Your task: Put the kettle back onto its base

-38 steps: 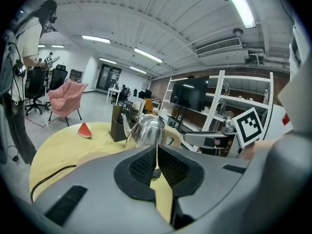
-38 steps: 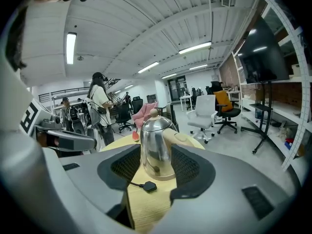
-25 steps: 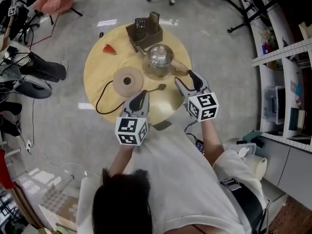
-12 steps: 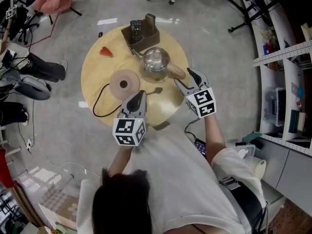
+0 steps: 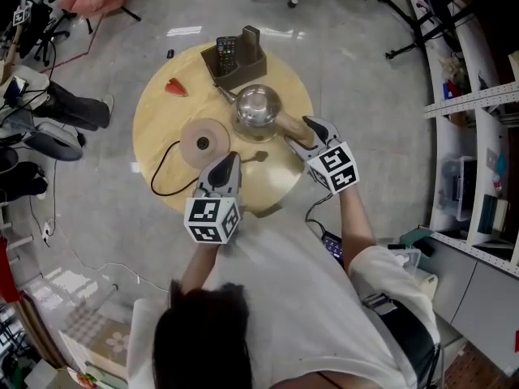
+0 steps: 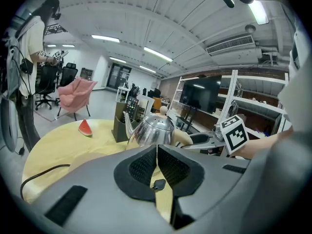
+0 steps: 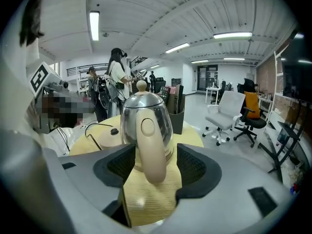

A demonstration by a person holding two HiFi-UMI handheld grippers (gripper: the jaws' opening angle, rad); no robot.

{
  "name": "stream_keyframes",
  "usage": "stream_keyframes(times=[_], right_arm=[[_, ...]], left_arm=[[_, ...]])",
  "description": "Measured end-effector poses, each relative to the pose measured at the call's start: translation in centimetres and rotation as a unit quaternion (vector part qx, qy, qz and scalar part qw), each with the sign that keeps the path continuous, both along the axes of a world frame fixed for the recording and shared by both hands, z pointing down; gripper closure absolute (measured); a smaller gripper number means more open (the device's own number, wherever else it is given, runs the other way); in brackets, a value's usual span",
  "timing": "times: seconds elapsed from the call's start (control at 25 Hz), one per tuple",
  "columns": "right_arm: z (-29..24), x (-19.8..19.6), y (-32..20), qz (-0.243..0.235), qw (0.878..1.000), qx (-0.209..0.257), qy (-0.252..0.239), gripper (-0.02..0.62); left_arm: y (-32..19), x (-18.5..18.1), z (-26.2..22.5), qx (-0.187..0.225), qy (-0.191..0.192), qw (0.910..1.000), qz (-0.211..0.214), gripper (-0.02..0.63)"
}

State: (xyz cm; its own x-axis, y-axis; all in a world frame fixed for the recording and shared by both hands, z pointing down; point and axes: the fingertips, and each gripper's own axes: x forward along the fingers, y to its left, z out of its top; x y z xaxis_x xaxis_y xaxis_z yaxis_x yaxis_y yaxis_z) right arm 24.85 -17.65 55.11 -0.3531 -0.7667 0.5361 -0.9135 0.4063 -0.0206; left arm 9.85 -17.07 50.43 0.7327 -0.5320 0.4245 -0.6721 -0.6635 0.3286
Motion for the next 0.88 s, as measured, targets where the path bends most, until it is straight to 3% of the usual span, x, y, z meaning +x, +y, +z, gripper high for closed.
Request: stream_keyframes(times=[0.68,0.88], right_arm=[[1.7,-1.0,-1.4,-0.072,0.997,-0.011,0.006,0.342],[1.8,-1.3,-1.6,-0.074,0.997,-0.011,0.003,0.357]], left_arm=[[-1.1,-0.4,0.6,-0.01,-0.008,0.9995,-0.028,0.574],[-1.3,-0.7,0.4,-0.007,-0.012,0.9993,-0.034,0.574]])
